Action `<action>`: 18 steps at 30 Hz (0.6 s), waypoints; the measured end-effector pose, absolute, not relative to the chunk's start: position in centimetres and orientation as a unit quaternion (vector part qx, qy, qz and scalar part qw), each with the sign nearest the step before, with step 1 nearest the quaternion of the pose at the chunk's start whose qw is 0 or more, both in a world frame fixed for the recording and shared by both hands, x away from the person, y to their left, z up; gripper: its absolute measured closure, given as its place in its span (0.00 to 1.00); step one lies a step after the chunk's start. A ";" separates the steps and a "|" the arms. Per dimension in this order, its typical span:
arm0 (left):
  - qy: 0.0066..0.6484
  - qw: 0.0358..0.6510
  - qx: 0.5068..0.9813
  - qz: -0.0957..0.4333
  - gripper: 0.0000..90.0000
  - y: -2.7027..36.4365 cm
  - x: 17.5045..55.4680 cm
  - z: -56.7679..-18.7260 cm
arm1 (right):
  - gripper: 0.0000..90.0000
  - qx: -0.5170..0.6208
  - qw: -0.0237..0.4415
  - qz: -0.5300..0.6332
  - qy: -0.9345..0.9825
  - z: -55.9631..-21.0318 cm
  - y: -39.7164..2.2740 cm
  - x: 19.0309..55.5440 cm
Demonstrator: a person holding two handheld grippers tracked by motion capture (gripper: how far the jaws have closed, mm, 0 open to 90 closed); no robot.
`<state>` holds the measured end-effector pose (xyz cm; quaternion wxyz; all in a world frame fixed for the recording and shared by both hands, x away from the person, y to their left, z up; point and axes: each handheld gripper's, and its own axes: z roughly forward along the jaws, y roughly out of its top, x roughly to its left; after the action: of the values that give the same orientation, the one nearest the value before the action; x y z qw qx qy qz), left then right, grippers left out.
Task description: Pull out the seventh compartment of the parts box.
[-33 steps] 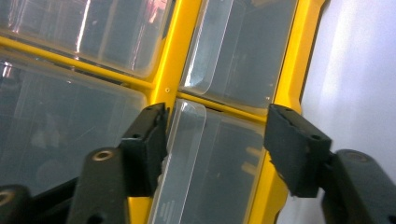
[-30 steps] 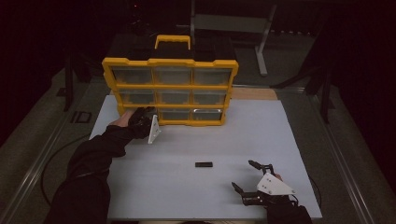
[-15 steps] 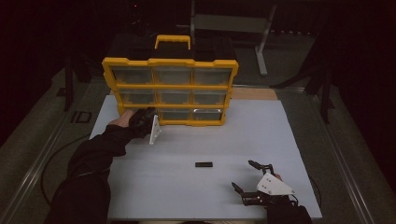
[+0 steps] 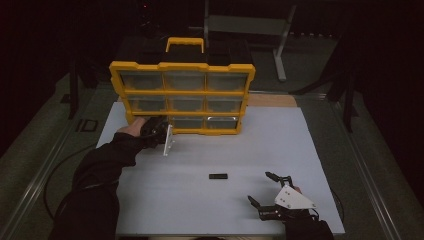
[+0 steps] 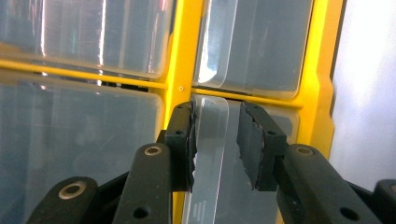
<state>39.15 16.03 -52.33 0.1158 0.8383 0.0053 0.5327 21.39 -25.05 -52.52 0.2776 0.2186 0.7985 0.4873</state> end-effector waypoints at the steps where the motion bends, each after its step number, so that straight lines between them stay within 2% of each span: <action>1: 0.005 0.116 0.838 0.534 0.74 16.1 39.2 -52.3 | 0.10 0.220 0.277 0.487 0.798 -52.5 -25.1 21.4; 5: 0.006 0.116 0.839 0.532 0.81 16.1 39.3 -52.0 | 0.10 0.220 0.277 0.487 0.799 -52.6 -25.1 21.4; 18: -0.006 0.087 0.854 0.512 0.83 15.6 39.4 -50.9 | 0.10 0.223 0.277 0.488 0.797 -52.5 -25.2 21.4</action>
<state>39.42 15.59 -50.89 0.0867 0.8544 -0.0058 0.5124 21.44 -25.20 -52.53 0.2771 0.2229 0.7972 0.4878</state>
